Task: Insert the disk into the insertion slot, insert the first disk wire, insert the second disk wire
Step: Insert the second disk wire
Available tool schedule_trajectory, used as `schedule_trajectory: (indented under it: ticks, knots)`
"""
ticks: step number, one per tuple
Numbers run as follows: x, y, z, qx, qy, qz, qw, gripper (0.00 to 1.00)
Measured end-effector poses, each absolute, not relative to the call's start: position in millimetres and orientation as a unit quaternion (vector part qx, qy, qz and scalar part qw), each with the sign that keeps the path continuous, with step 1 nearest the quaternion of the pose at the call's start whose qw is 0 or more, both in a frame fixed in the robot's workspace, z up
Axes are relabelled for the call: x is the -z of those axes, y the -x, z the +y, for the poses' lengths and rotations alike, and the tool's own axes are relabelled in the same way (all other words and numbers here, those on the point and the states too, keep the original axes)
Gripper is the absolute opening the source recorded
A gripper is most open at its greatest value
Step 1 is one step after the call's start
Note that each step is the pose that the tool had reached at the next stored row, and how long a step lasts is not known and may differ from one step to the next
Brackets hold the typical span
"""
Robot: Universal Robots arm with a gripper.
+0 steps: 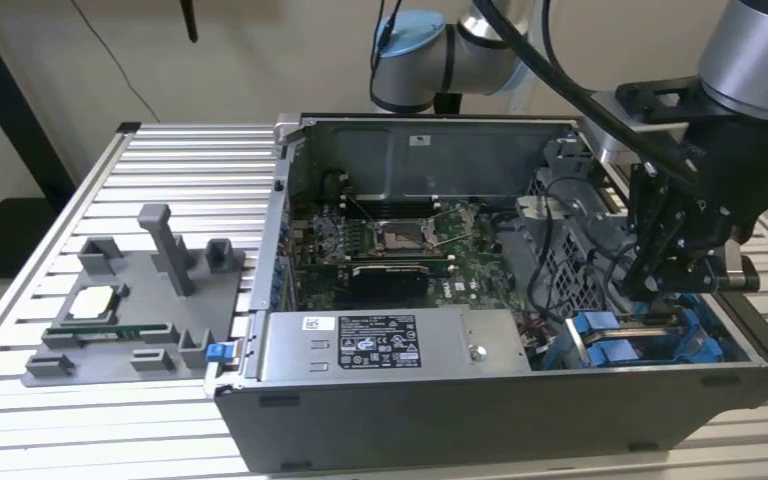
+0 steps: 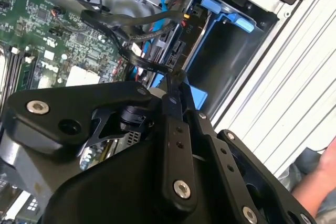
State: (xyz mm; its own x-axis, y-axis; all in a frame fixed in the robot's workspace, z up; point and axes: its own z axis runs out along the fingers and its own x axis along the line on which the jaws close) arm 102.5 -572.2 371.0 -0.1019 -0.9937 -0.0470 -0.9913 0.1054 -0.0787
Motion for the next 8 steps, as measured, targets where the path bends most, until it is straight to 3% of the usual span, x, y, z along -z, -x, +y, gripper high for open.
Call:
schedule_trajectory:
  ticks: [8]
  knots:
    - [-368.4,-102.5,-572.2,0.014,0.669,0.742,0.044,0.0]
